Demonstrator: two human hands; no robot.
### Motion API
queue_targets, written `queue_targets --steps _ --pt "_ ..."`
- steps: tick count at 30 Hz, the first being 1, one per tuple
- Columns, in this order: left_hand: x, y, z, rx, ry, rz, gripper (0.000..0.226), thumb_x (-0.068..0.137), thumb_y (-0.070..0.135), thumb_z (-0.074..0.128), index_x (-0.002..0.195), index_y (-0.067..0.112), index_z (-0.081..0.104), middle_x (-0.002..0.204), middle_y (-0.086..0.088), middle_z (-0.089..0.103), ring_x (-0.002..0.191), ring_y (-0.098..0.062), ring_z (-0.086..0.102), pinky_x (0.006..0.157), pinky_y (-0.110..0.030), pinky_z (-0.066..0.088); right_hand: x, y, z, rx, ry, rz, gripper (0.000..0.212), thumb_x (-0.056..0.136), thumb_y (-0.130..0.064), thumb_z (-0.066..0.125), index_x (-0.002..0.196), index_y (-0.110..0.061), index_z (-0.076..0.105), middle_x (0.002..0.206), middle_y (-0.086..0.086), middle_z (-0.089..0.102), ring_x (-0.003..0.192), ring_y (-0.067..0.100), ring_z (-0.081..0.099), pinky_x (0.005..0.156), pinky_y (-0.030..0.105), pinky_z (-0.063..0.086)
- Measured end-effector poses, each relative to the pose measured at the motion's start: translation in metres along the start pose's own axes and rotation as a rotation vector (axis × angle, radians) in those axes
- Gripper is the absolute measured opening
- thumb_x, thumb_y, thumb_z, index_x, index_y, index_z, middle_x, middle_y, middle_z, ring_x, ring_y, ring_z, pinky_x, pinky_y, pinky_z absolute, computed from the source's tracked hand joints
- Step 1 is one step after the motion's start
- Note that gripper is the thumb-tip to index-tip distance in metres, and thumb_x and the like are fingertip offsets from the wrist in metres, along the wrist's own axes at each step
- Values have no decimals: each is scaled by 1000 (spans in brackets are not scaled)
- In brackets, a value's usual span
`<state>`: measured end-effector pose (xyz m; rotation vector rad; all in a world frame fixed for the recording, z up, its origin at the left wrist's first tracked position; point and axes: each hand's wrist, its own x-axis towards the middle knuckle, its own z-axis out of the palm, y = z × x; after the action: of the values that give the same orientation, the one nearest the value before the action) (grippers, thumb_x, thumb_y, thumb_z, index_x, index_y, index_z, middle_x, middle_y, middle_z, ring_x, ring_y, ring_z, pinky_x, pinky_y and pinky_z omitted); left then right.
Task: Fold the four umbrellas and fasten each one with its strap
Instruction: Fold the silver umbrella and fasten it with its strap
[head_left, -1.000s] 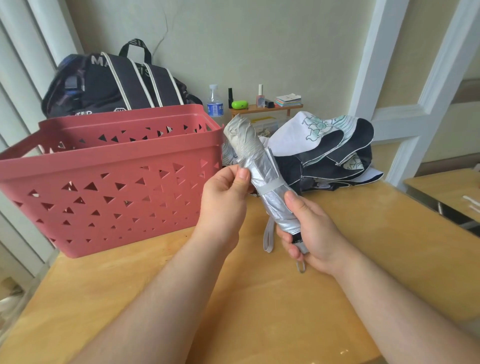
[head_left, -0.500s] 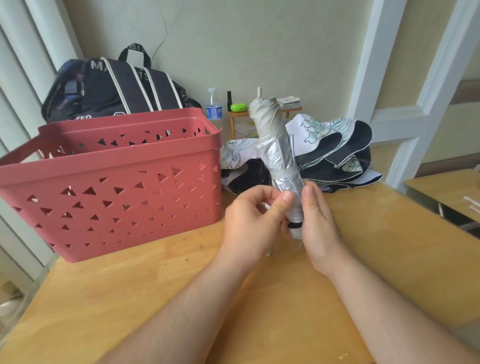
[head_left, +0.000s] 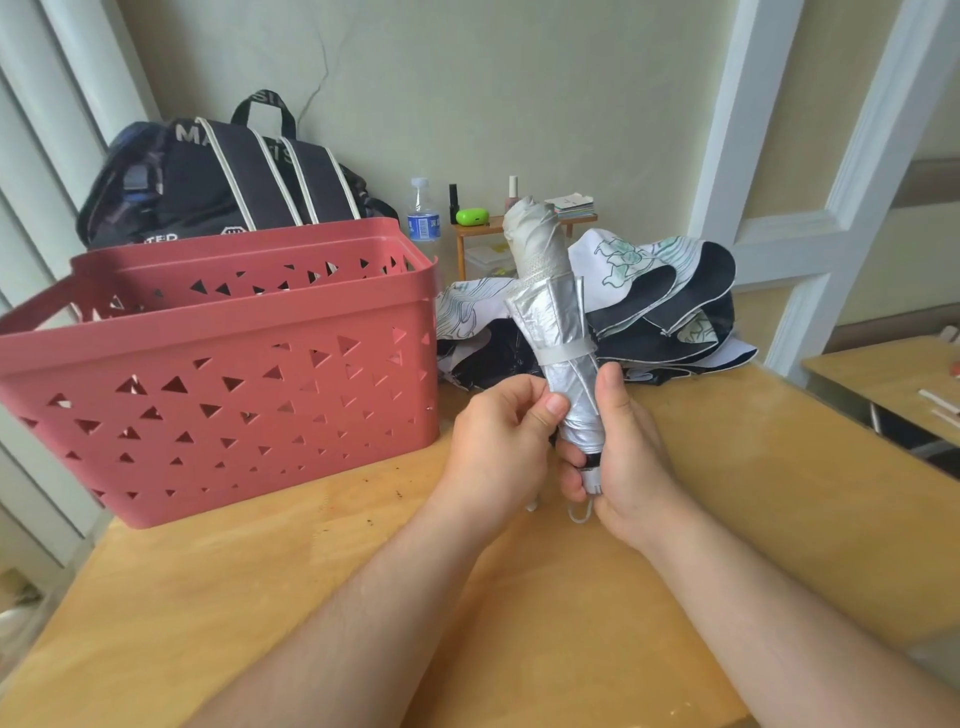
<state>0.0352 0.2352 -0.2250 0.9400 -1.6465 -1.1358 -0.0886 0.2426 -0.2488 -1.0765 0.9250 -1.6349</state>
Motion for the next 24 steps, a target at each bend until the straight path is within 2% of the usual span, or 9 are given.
queue_targets --steps 4,6,8,10,12,15,17,20,24 --pt "-1 4 2 -8 13 -27 23 108 21 54 87 13 58 69 -16 73 54 -40 71 51 -74 50 0 0 -1 63 -58 11 88 60 -90 71 97 -10 68 54 5 40 40 17 37 37 22 31" --pt "1 2 2 -16 24 -31 22 105 24 57 87 13 59 69 -17 73 54 -41 71 51 -73 51 -1 0 -2 56 -54 7 84 69 -83 73 101 -5 65 55 5 41 41 17 37 38 22 31" --pt "4 -4 1 4 44 -28 24 97 37 63 86 16 63 73 -20 73 57 -42 71 52 -70 53 -1 0 -4 9 -30 -6 69 86 -67 67 104 0 62 57 6 42 43 18 37 39 23 31" --pt "9 -11 -1 45 72 -33 30 86 52 65 83 23 69 84 -24 72 63 -44 72 53 -64 57 -1 2 -6 -58 -15 -16 48 95 -55 63 99 -7 66 59 7 43 45 19 37 39 25 31" --pt "11 -14 -4 76 91 -33 33 83 57 65 84 25 72 88 -21 72 65 -41 73 60 -57 60 -1 3 -6 -80 -19 -17 43 96 -52 61 98 -9 66 59 7 44 46 20 38 39 26 31" --pt "11 -13 -11 147 145 -6 24 85 52 65 80 30 73 86 -4 73 78 -21 72 79 -42 58 0 4 -5 -90 -34 -33 40 99 -48 62 97 -7 61 59 3 47 46 18 39 38 25 32" --pt "12 -7 -14 71 215 34 15 86 41 67 78 29 72 82 4 72 78 -10 66 81 -35 54 -1 4 -5 -106 -46 -42 31 93 -41 63 91 -10 59 58 1 47 43 18 37 38 24 32" --pt "15 -1 -21 -89 324 128 13 89 38 71 82 26 70 78 5 67 74 -8 57 77 -33 51 -1 5 -6 -143 -69 -44 29 90 -38 65 90 -10 57 57 6 41 41 20 36 40 25 31" --pt "16 3 -26 -117 352 200 14 96 36 74 93 22 71 81 5 70 74 -7 59 75 -30 52 0 7 -8 -214 -90 -44 32 89 -40 69 95 -9 59 56 7 42 41 21 38 42 28 32"
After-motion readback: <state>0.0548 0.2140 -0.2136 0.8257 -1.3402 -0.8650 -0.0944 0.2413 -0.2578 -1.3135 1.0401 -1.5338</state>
